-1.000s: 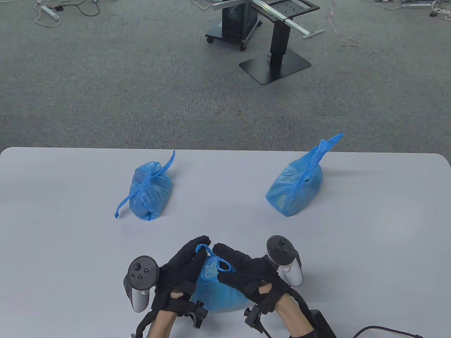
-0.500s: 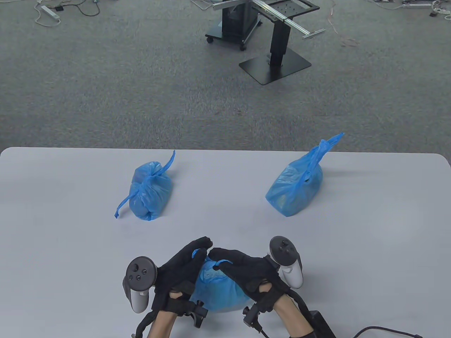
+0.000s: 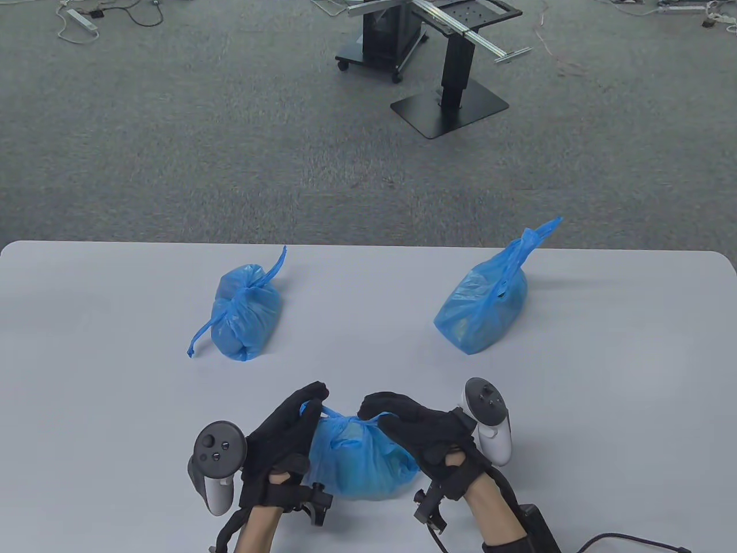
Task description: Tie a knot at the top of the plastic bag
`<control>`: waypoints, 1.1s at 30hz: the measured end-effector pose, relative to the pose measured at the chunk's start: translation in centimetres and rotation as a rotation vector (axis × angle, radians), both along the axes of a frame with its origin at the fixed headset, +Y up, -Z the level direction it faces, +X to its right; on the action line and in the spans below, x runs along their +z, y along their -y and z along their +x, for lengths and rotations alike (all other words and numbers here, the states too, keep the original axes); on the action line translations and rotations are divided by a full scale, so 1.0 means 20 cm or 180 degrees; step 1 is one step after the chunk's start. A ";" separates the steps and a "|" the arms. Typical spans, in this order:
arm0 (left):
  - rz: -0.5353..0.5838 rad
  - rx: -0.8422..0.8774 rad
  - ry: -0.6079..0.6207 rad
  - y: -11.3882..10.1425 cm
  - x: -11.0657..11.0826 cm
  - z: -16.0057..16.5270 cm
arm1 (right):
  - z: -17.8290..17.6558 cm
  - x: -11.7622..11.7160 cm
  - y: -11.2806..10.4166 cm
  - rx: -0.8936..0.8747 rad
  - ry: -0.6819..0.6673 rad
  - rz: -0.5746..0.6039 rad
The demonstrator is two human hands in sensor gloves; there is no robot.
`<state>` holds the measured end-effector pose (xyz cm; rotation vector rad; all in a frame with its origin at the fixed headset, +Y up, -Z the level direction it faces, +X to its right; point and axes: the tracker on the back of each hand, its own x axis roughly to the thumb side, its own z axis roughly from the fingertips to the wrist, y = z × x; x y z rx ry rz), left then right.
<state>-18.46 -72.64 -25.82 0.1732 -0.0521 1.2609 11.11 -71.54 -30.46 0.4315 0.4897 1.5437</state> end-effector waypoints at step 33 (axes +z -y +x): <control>-0.0594 -0.2418 -0.0469 0.08 -0.06 -0.13 | 0.39 -0.15 0.14 0.2025 0.0802 -0.0383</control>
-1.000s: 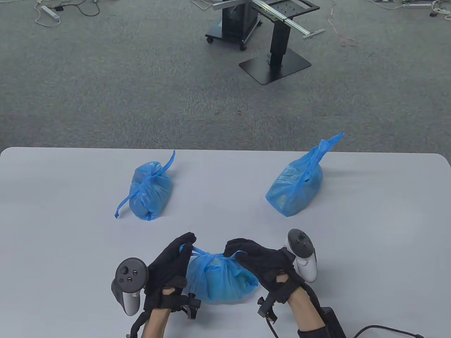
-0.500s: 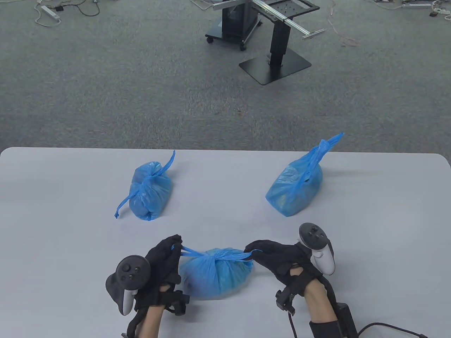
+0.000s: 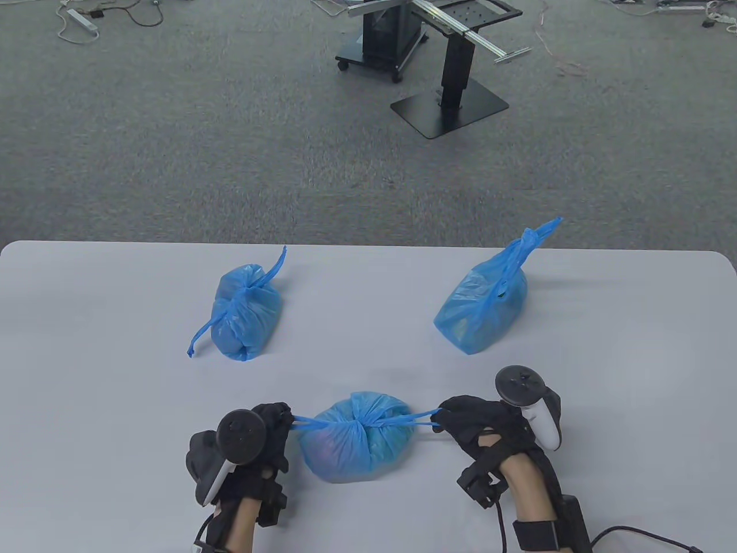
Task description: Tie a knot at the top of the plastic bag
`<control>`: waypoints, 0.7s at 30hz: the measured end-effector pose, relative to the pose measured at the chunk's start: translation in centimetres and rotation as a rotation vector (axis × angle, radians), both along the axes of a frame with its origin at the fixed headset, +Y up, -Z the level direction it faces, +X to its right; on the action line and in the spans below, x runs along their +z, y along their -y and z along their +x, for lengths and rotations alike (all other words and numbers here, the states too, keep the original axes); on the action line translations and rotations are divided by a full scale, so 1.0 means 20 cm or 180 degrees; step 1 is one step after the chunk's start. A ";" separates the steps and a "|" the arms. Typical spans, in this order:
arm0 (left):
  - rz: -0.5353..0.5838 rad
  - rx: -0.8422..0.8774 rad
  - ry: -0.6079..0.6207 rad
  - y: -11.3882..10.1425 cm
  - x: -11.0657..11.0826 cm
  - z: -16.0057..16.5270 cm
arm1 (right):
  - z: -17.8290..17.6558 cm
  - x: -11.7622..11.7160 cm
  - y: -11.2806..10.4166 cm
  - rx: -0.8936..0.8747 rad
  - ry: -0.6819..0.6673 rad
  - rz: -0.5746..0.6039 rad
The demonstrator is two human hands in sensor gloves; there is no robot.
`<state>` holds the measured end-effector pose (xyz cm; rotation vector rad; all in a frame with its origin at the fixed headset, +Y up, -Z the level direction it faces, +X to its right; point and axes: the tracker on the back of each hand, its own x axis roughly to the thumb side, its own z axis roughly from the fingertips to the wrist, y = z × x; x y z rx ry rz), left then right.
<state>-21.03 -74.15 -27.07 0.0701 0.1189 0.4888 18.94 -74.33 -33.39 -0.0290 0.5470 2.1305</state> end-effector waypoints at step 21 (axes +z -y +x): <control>-0.0524 0.0028 -0.0052 0.08 -0.01 -0.06 | 0.03 0.00 0.06 0.0191 -0.0070 -0.0172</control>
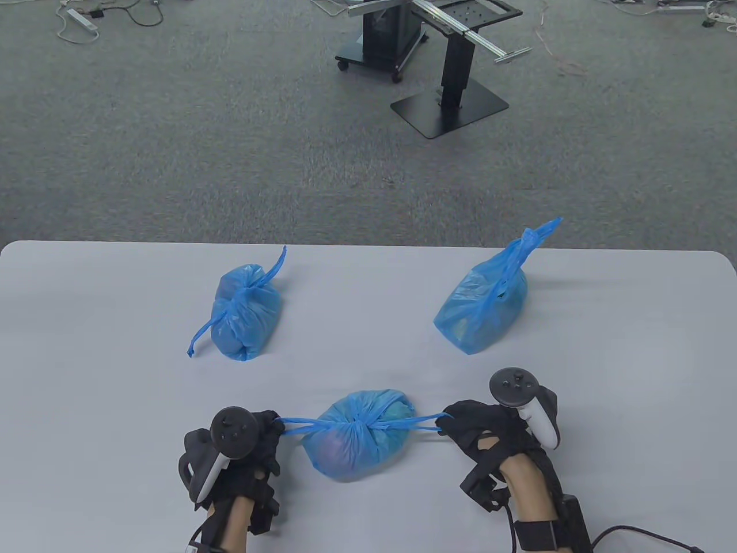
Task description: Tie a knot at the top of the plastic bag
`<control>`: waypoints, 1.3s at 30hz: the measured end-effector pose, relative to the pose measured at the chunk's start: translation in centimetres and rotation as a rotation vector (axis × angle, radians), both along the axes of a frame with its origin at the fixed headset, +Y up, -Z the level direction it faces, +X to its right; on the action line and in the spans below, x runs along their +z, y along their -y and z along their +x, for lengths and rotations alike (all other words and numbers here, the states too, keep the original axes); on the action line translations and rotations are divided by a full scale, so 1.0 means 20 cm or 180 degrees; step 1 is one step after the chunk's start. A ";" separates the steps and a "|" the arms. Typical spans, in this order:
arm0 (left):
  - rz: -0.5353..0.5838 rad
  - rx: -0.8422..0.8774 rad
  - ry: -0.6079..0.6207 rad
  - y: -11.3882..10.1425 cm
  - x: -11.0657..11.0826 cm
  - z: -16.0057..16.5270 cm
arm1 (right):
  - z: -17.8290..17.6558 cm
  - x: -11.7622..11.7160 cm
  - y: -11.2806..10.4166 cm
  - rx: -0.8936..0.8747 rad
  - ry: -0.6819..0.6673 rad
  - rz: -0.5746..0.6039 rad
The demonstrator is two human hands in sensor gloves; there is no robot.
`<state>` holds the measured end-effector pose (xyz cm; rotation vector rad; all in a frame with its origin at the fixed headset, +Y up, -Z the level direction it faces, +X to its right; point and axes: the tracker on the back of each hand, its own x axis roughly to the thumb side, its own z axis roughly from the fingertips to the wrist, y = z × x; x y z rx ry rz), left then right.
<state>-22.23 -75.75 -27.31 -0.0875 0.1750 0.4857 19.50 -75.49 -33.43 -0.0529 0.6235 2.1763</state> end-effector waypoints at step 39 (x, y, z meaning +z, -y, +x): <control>-0.0127 -0.1589 0.1856 -0.24 -0.24 0.79 | 0.15 -0.03 0.03 -0.0972 0.0593 0.0300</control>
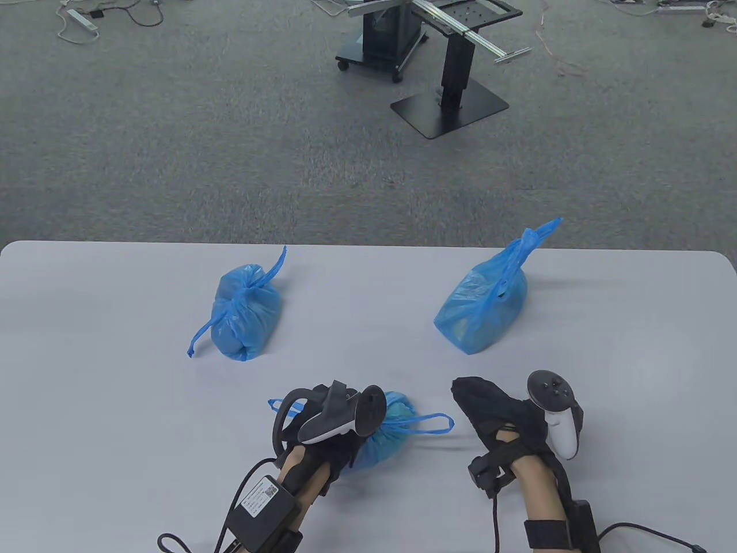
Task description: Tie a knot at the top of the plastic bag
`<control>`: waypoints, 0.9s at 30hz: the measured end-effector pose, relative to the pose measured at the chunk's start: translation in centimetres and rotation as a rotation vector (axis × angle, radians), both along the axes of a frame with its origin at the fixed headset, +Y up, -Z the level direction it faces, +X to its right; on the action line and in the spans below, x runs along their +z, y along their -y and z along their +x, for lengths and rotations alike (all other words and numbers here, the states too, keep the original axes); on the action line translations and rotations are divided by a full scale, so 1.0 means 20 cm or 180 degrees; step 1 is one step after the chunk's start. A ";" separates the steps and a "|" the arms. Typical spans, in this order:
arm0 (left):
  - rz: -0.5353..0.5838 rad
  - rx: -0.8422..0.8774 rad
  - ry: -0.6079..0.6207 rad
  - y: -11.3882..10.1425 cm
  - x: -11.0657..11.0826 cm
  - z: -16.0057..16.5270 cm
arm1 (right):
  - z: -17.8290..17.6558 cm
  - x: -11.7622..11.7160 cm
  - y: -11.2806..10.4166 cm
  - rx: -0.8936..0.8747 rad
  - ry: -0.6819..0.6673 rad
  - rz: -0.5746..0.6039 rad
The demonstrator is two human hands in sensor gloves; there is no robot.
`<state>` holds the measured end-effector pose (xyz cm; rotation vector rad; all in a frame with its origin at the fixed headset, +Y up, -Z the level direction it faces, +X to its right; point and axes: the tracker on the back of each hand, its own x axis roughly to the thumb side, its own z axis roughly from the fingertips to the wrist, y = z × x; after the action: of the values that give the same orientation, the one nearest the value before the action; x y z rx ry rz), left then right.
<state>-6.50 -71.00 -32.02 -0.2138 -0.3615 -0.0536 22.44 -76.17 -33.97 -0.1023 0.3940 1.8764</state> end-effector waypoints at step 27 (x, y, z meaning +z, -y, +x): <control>0.0832 0.0637 -0.1762 -0.37 -0.88 -0.16 | -0.06 0.01 -0.02 0.0473 -0.0165 0.0032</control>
<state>-9.77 -63.62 -49.70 0.0707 0.1779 0.1540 21.19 -75.81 -33.76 -0.0780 0.4221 2.0304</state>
